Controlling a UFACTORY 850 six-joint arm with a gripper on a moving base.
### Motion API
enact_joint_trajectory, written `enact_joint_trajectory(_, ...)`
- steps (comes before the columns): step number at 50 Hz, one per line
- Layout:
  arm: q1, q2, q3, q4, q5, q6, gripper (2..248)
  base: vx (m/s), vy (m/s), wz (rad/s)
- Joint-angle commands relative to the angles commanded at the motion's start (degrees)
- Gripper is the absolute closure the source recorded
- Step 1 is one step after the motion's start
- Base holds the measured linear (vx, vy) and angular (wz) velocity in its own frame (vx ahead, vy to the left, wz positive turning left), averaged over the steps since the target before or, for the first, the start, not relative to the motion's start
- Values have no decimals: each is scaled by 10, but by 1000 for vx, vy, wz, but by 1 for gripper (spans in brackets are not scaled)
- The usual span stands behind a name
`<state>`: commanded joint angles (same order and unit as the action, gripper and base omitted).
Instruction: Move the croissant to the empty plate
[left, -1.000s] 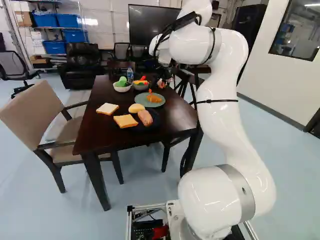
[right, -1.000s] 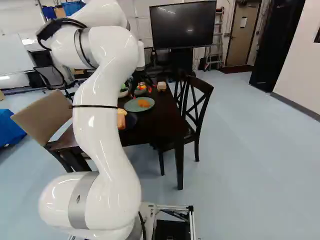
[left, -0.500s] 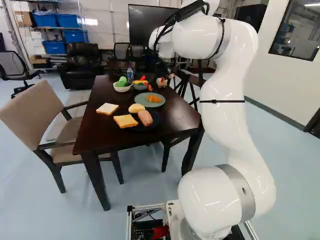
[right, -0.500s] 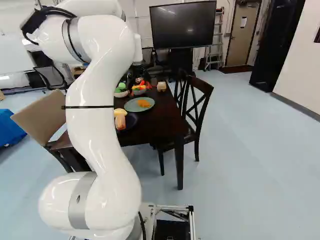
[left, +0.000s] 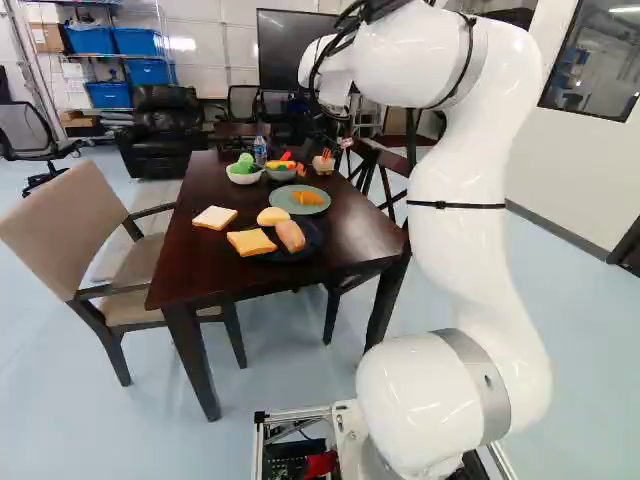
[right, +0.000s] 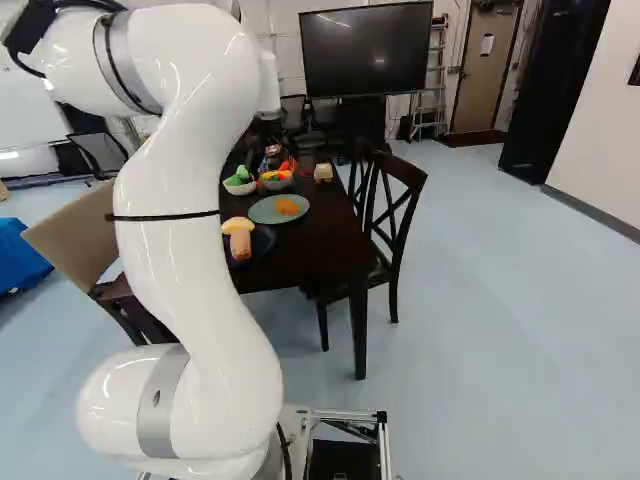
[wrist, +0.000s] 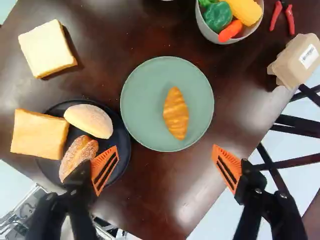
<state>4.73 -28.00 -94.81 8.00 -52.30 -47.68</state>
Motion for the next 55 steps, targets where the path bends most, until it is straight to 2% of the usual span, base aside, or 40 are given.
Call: enact_joint_trajectory(55,0,6,3,0,-3,0,3,0,0,0)
